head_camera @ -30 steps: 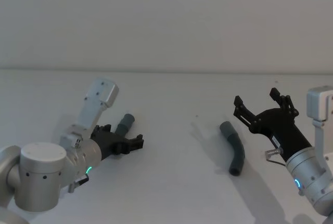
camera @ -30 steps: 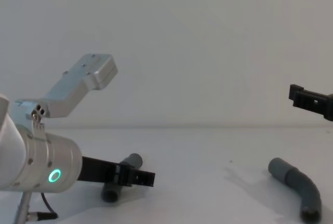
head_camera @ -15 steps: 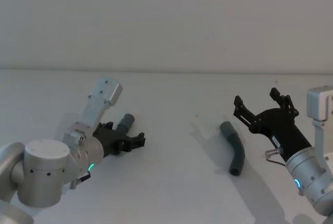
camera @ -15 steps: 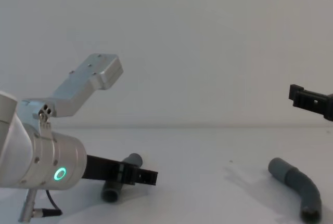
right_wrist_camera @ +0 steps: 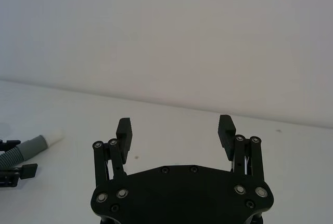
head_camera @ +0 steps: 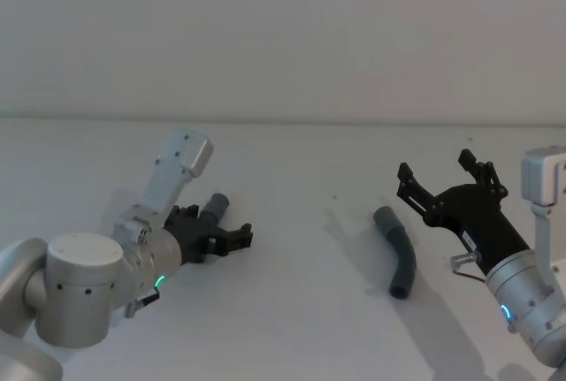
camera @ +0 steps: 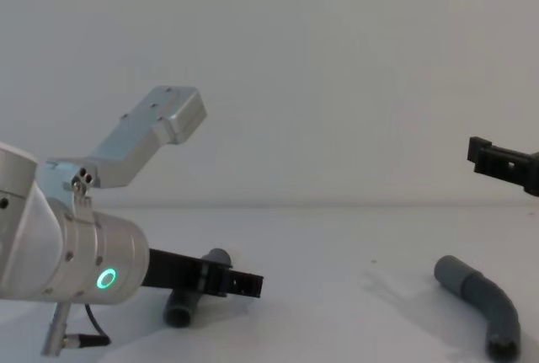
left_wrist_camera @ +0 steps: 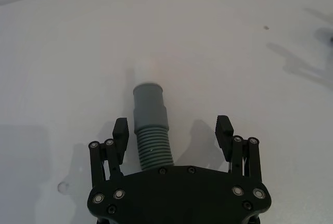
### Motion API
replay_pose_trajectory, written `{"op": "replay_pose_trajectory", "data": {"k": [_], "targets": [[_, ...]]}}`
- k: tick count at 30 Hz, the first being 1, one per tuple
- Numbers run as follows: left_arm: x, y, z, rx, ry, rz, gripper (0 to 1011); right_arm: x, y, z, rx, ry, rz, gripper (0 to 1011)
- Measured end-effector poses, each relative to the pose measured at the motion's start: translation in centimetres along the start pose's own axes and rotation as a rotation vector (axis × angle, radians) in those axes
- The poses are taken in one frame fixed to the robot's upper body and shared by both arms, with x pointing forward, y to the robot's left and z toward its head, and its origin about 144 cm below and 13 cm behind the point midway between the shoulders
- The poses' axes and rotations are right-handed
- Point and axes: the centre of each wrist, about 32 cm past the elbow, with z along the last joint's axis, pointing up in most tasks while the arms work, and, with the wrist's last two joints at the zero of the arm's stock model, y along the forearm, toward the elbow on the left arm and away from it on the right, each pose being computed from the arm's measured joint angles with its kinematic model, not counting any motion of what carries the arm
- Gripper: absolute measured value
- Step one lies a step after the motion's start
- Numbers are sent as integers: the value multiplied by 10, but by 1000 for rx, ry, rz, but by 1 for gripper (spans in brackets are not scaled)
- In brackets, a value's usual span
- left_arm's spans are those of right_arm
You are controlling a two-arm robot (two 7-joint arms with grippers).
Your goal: Use both hands to pick up one end of the pipe from the table, align the ends, and insert them.
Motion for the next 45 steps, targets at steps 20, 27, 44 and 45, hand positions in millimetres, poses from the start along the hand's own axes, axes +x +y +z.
{"op": "replay_pose_trajectory", "data": {"k": [20, 27, 44, 45], "targets": [[-2, -3, 0, -7, 26, -11, 813, 0, 0, 0, 0, 0, 0, 1002], [-2, -4, 0, -7, 29, -12, 602, 0, 0, 0, 0, 0, 0, 1002], [-2, -4, -1, -7, 32, -13, 349, 0, 0, 0, 0, 0, 0, 1002], [-2, -4, -1, -8, 32, -13, 349, 0, 0, 0, 0, 0, 0, 1002]]}}
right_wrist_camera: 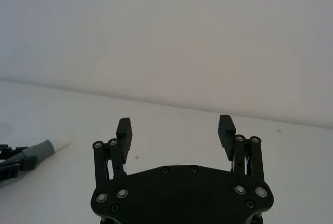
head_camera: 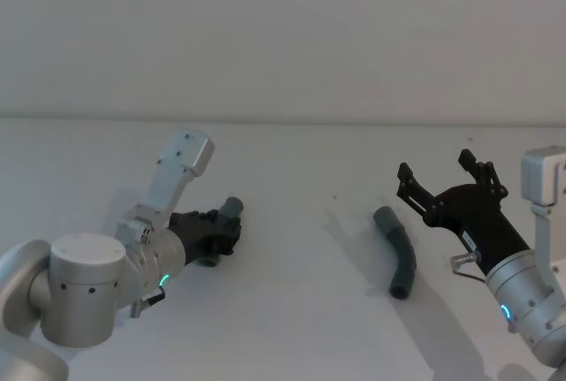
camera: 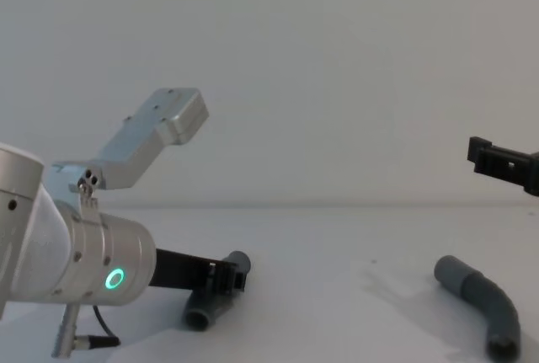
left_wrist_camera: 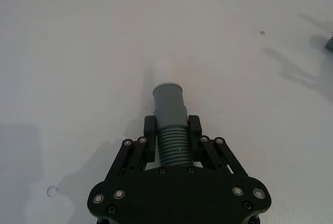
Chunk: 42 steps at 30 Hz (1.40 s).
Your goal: Use both hands to pick up one end of the pipe from the table, align the ends, and insert them.
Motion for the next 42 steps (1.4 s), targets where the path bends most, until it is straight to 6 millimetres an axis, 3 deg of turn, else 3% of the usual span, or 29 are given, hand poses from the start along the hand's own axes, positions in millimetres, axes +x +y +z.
{"op": "replay_pose_trajectory", "data": {"k": [26, 42], "targets": [[0, 0, 0, 0, 0, 0, 349, -1, 6, 2, -15, -19, -11, 1002], [0, 0, 0, 0, 0, 0, 349, -17, 5, 15, -150, 59, -99, 1002]]}}
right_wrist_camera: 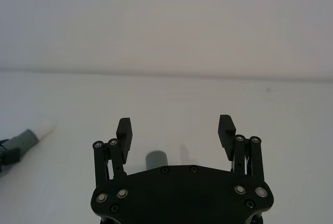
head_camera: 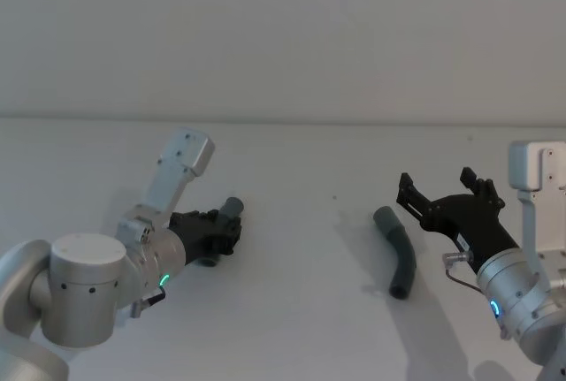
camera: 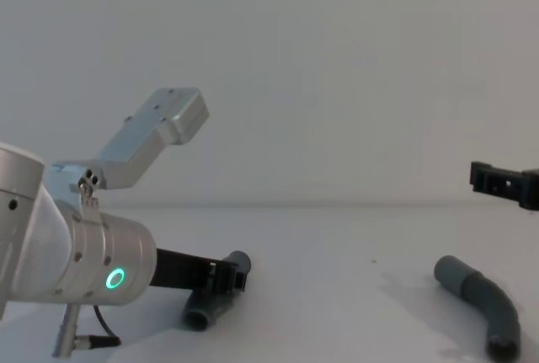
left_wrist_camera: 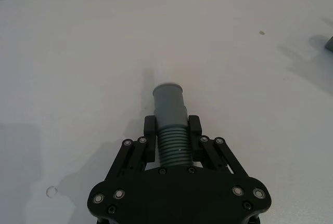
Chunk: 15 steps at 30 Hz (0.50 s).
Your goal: Use both hands to pick up one end of the pipe from the table, align the ends, and insert them.
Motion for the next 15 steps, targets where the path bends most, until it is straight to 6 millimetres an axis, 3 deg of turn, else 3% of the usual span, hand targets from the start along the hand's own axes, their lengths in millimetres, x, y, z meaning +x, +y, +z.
{"op": "replay_pose_trajectory", "data": {"k": [15], "targets": [[0, 0, 0, 0, 0, 0, 349, -6, -10, 8, -168, 33, -37, 1002]]}}
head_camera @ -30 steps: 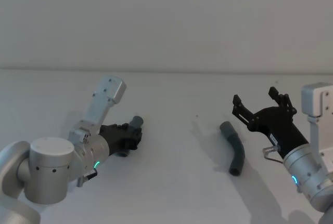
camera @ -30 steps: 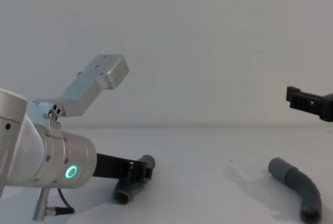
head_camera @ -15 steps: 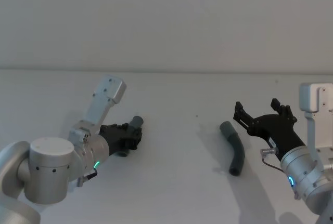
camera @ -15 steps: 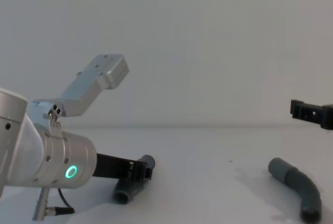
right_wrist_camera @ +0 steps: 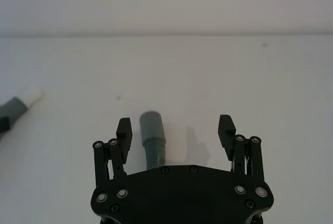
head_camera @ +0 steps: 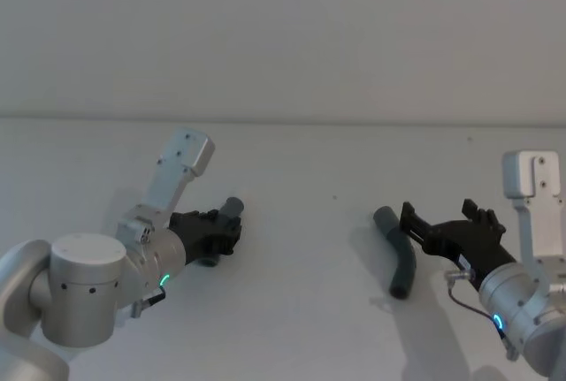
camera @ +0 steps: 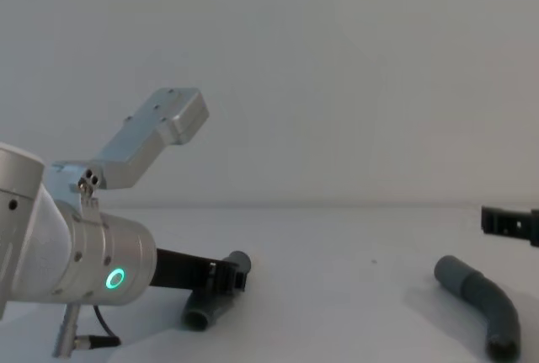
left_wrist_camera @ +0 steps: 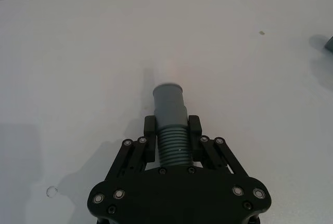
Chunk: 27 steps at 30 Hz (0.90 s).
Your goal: Use both hands to pick up one end of the pipe from the table, align the ends, and insert them.
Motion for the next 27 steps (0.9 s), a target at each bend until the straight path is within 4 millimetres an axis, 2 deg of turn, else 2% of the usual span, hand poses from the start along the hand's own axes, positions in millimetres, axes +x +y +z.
{"op": "replay_pose_trajectory", "data": {"k": [11, 27], "targets": [[0, 0, 0, 0, 0, 0, 349, 6, -2, 0, -77, -39, 43, 1002], [0, 0, 0, 0, 0, 0, 349, 8, 6, 2, -139, -100, 100, 1002]]}}
